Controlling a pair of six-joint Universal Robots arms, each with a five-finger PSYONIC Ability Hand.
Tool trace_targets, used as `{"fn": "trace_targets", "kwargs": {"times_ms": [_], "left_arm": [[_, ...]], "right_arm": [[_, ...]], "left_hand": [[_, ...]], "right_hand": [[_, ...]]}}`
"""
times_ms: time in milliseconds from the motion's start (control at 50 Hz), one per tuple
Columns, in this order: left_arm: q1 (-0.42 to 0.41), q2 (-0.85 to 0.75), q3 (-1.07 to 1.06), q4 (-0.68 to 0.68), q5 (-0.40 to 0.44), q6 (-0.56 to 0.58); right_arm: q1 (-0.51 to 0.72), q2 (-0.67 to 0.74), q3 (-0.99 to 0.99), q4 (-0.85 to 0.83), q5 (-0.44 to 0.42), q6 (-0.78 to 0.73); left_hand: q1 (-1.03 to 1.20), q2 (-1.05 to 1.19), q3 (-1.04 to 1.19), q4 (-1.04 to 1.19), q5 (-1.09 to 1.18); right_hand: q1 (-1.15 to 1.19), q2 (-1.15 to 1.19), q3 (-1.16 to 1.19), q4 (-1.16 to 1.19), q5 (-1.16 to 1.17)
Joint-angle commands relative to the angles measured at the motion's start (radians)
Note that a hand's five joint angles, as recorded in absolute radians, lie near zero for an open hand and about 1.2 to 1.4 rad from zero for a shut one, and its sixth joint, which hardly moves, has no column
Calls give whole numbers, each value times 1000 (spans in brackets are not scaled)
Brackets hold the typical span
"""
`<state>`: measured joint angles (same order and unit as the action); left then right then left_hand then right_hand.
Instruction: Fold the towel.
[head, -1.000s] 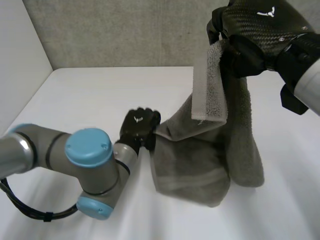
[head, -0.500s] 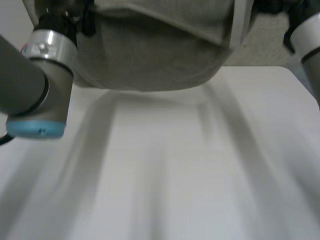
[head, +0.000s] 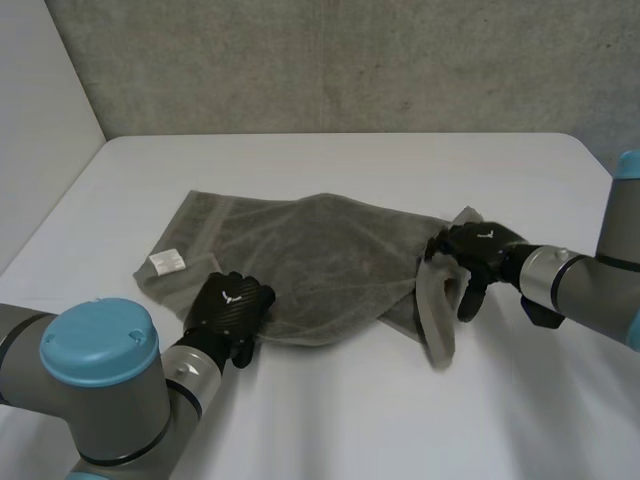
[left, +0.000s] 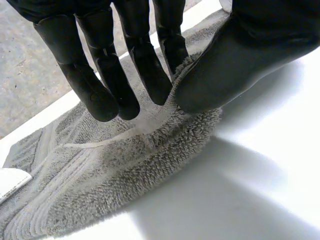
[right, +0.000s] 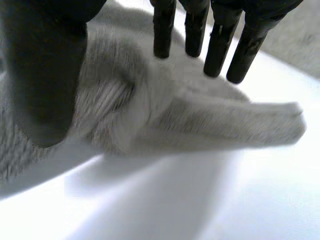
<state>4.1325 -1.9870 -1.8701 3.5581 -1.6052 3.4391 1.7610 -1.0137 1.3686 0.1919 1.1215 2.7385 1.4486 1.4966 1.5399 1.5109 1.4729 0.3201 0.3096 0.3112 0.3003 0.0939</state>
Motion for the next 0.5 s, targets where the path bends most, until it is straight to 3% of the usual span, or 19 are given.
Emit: {"fn": "trace_targets", "kwargs": {"times_ms": [20, 140, 280, 500], "left_arm": [[3, 25, 9, 5, -1, -8], [3, 40, 3, 10, -1, -9], [5, 40, 6, 16, -1, -8], [38, 51, 8, 16, -2, -14]], "right_arm": [[2, -175, 113, -55, -6, -6], [12, -335, 282, -186, -31, -76], [22, -488, 567, -399, -100, -340], [17, -471, 756, -491, -166, -637]], "left_hand": [[-52, -100, -144, -115, -251], [-52, -100, -144, -115, -251], [-52, -100, -144, -115, -251], [-52, -100, -144, -115, -251]], "right_hand": [[-146, -135, -137, -126, -94], [-146, -135, -137, -126, -94], [-56, -46, -47, -36, -4], [158, 168, 167, 178, 210]]}}
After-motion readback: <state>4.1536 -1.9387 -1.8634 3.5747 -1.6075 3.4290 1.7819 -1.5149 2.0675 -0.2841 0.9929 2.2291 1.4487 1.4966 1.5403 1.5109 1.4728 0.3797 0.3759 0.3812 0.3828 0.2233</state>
